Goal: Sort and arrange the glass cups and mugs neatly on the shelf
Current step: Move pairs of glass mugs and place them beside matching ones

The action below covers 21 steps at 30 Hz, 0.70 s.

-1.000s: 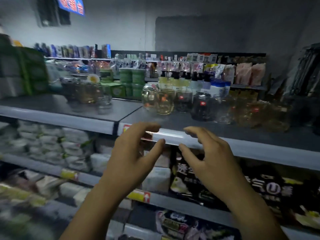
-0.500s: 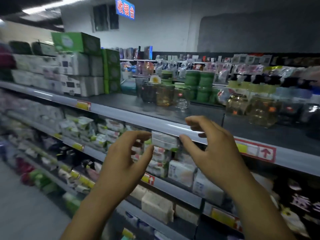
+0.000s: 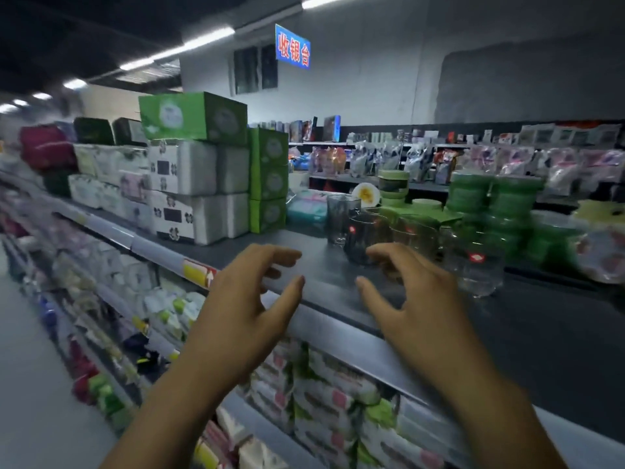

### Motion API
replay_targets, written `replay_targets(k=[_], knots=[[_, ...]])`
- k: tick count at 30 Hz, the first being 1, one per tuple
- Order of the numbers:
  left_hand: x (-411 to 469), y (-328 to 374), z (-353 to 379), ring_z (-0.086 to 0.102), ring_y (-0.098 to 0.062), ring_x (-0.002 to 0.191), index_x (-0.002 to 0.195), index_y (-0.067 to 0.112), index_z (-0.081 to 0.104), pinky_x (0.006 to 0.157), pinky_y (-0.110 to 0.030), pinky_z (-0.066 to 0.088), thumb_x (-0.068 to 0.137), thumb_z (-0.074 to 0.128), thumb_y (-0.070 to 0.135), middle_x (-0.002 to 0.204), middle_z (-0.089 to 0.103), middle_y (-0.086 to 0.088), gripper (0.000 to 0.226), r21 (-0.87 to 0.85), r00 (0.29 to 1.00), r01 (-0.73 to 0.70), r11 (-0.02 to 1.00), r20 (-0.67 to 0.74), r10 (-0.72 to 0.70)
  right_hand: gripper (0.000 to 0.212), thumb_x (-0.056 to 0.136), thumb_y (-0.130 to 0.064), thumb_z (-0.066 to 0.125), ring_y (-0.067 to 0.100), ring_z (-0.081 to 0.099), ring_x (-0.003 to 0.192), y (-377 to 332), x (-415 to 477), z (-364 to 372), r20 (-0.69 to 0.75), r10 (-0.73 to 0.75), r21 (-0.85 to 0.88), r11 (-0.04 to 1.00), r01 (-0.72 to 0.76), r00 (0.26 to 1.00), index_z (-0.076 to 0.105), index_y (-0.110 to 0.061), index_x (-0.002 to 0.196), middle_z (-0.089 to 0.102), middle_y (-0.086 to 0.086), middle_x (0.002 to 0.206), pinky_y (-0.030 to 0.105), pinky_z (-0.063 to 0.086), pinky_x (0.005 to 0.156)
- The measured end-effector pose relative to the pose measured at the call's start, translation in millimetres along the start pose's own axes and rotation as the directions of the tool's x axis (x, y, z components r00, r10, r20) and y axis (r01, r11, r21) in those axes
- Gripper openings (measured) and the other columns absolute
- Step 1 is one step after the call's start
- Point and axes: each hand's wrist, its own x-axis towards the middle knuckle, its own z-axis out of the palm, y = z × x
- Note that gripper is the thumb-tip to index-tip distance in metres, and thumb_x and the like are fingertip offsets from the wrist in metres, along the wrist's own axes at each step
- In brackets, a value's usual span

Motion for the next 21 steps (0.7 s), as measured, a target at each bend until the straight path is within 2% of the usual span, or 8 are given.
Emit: replay_targets(k=[4,8,11,15,18,21], knots=[[38.9,-46.2,16.2,0.060,0.004,0.105,0.120,0.035,0.064,0.079,-0.013,0.049,0.096,0.064,0.037,0.114,0.063,0.023,0.024,-0.053,0.998,-0.037,0.998,0.042,0.039,0.032,0.093,-0.034,0.067,0.008,0.055,0.107,7.3,25.0,26.5,0.023,0.034,-0.100,0.995,-0.031,0.999,0.061,-0.029,0.123,0.060,-0.013,0.116,0.030,0.048,0.092],[80.2,-84.5,39.4,0.062,-0.001,0.102,0.119,0.034,0.065,0.078,-0.023,0.053,0.094,0.065,0.037,0.113,0.064,0.021,0.025,-0.163,0.982,-0.128,0.978,0.115,0.148,0.031,0.091,-0.036,0.068,0.008,0.057,0.098,11.2,38.3,36.9,-0.062,0.115,-0.272,0.954,-0.128,0.991,0.062,-0.030,0.121,0.060,-0.014,0.110,0.030,0.048,0.083],[116.1,-98.7,54.1,0.061,-0.002,0.099,0.119,0.030,0.065,0.081,-0.030,0.054,0.094,0.066,0.034,0.111,0.065,0.016,0.026,-0.240,0.943,-0.219,0.946,0.198,0.269,0.028,0.088,-0.036,0.068,0.010,0.059,0.092,10.7,48.8,36.3,-0.147,0.193,-0.353,0.906,-0.234,0.970,0.064,-0.028,0.115,0.061,-0.012,0.106,0.031,0.049,0.081],[168.2,-105.1,72.9,0.060,-0.014,0.099,0.122,0.022,0.064,0.086,-0.039,0.053,0.093,0.067,0.032,0.111,0.062,0.003,0.031,-0.237,0.826,-0.409,0.881,0.315,0.468,0.027,0.088,-0.029,0.072,0.015,0.059,0.096,21.7,69.8,32.0,-0.218,0.284,-0.482,0.801,-0.356,0.934,0.065,-0.022,0.113,0.058,-0.007,0.103,0.031,0.047,0.085],[199.9,-103.9,91.3,0.057,-0.018,0.108,0.125,0.018,0.063,0.092,-0.034,0.047,0.092,0.068,0.032,0.117,0.059,-0.001,0.036,-0.242,0.723,-0.523,0.817,0.381,0.576,0.032,0.089,-0.032,0.070,0.016,0.055,0.098,30.6,76.5,25.8,-0.233,0.348,-0.561,0.714,-0.418,0.908,0.062,-0.020,0.118,0.054,-0.005,0.107,0.035,0.047,0.086],[216.7,-96.4,108.0,0.056,-0.016,0.105,0.124,0.014,0.064,0.086,-0.024,0.039,0.092,0.068,0.026,0.116,0.061,-0.003,0.034,-0.271,0.640,-0.565,0.779,0.452,0.622,0.033,0.090,-0.031,0.070,0.015,0.053,0.102,37.3,83.2,22.5,-0.190,0.390,-0.606,0.675,-0.420,0.901,0.062,-0.020,0.120,0.056,-0.005,0.109,0.032,0.045,0.087]])
